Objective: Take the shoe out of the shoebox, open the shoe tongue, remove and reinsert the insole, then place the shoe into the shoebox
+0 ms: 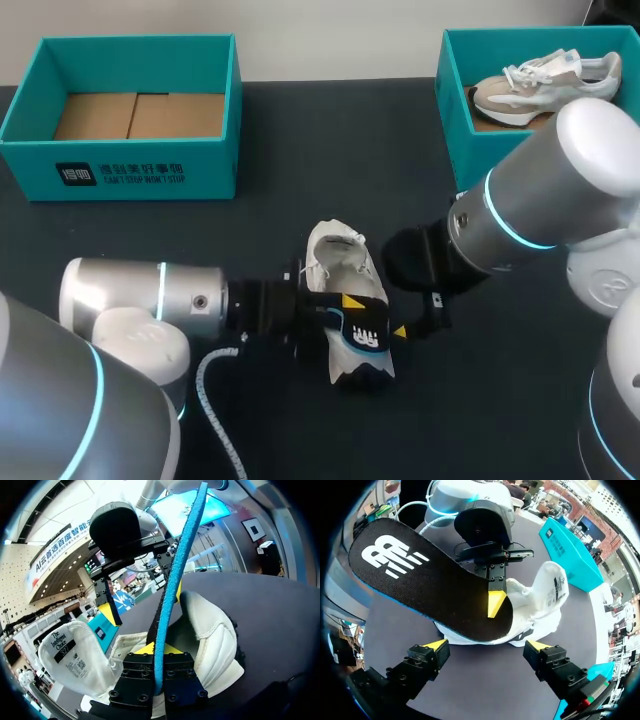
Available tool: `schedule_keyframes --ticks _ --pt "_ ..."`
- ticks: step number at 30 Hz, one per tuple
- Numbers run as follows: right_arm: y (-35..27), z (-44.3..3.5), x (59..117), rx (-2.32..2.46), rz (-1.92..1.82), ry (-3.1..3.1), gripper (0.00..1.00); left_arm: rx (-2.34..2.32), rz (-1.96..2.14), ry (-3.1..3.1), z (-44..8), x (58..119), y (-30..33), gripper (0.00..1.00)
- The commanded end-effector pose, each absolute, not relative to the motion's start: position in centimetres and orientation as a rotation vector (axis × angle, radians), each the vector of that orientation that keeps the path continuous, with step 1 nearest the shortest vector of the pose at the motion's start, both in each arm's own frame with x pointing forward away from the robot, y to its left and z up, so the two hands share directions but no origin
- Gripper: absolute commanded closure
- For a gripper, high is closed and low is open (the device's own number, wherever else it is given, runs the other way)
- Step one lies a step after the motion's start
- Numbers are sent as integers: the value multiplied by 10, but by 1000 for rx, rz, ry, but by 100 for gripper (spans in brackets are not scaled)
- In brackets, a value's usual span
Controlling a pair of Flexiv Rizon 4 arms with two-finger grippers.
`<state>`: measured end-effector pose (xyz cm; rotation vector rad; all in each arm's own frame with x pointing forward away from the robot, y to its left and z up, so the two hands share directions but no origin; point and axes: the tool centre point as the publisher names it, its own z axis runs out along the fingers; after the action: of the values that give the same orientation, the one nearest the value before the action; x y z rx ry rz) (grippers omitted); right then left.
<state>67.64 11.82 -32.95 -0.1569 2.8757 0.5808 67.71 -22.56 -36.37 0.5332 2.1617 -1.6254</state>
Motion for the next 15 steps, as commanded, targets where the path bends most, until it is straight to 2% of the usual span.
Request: schedule_keyframes --ticks 1,3,8,15 --pt "118 -330 675 -157 582 2873 0 529 -1619 2162 -368 678 -228 72" --pt "118 -330 675 -157 582 2873 0 531 -1621 2160 -365 677 -228 71" --pt "118 -330 675 -157 582 2873 0 538 -1630 2143 -359 675 -228 60" --pt "118 -330 675 -157 582 2873 0 539 -1644 2135 -349 674 -230 60"
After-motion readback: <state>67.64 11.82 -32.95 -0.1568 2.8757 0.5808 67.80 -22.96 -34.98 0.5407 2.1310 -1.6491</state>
